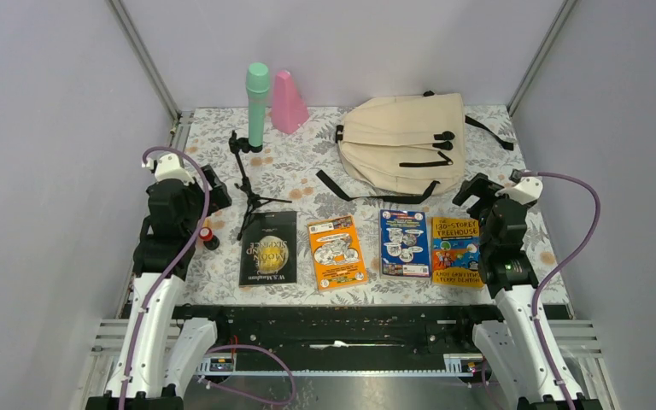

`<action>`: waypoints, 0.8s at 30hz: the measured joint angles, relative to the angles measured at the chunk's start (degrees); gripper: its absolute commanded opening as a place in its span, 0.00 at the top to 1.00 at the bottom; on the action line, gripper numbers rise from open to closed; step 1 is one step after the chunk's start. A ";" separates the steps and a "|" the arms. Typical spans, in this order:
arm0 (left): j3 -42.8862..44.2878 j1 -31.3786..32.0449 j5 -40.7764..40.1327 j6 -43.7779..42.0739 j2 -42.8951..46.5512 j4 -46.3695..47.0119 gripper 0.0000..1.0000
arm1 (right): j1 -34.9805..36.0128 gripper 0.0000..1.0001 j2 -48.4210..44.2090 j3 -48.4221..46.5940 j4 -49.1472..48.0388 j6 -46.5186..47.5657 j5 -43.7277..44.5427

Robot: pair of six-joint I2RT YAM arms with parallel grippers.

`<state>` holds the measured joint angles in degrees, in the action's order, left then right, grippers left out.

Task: Pack the student bag
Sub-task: Pick up the student bag at the center of the board.

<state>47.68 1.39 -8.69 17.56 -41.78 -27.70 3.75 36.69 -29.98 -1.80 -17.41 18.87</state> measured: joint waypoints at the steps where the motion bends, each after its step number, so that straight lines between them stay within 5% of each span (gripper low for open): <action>1: 0.22 0.00 0.17 0.28 -0.20 -0.15 0.01 | 0.00 0.00 0.13 -0.09 0.02 0.04 -0.52; 13: 5.49 0.00 3.69 1.86 -0.35 -0.76 0.01 | 0.00 0.00 8.63 -7.19 3.41 3.61 -14.62; 19: 4.81 -0.17 6.47 1.99 -2.03 0.68 0.01 | 1.09 0.00 22.34 -17.25 9.77 5.31 -23.02; 24: 2.86 -1.73 10.34 2.60 -3.32 0.90 0.01 | 8.39 0.01 35.82 -27.80 16.70 9.01 -21.16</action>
<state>50.54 -0.34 1.65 20.16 -45.10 -26.81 12.14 72.51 -57.78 14.90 -8.40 -2.28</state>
